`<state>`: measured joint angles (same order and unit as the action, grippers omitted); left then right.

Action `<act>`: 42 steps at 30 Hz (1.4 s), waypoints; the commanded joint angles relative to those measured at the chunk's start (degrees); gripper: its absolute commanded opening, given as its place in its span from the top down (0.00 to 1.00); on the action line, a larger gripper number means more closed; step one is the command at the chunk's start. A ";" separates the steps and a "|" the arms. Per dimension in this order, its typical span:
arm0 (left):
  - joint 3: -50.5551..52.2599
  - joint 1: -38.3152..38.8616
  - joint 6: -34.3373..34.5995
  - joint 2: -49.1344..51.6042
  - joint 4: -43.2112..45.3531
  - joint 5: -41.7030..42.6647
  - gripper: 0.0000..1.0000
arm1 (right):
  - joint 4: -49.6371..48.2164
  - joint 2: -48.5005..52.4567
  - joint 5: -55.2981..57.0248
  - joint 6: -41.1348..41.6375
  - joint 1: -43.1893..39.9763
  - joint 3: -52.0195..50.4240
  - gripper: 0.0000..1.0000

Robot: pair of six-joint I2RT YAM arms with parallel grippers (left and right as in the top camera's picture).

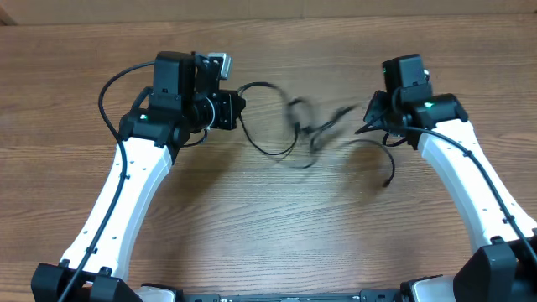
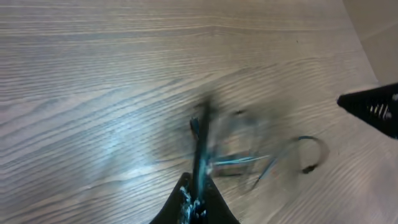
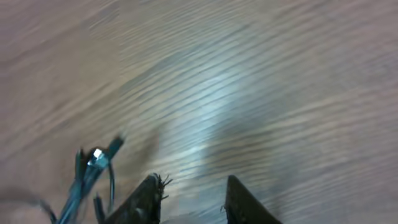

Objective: Untangle cables

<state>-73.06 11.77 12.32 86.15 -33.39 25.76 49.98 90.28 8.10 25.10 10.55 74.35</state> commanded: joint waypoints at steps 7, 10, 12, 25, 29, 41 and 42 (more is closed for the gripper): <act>-2.47 -3.17 3.15 -6.84 7.15 7.67 0.96 | -0.61 -0.17 -12.07 -9.42 -0.61 -0.50 0.44; -2.47 -1.90 3.17 -7.76 10.62 15.45 0.96 | -3.04 -0.17 -31.67 -18.34 -0.48 -0.50 0.31; -2.47 -0.66 3.15 -7.74 12.94 21.51 0.96 | -4.76 -0.17 -41.77 -20.59 -0.48 -0.50 0.26; -2.49 5.25 6.03 -7.76 23.39 27.82 0.96 | -12.74 -0.15 -51.47 -20.70 1.95 -0.52 0.18; -2.49 5.25 6.62 -7.96 23.34 27.96 0.96 | -14.60 -0.15 -45.51 -20.65 3.96 -0.52 0.37; -2.45 5.11 4.44 -6.99 6.38 0.98 0.85 | -13.53 -0.15 -41.86 -19.85 5.20 -0.50 0.96; -2.43 5.11 4.46 -6.62 3.96 -2.78 0.75 | -13.97 -0.15 -45.92 -20.92 5.20 -0.50 0.96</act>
<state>-74.46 16.84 17.30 79.29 -25.69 39.03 36.93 90.28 -30.41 5.85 15.73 73.91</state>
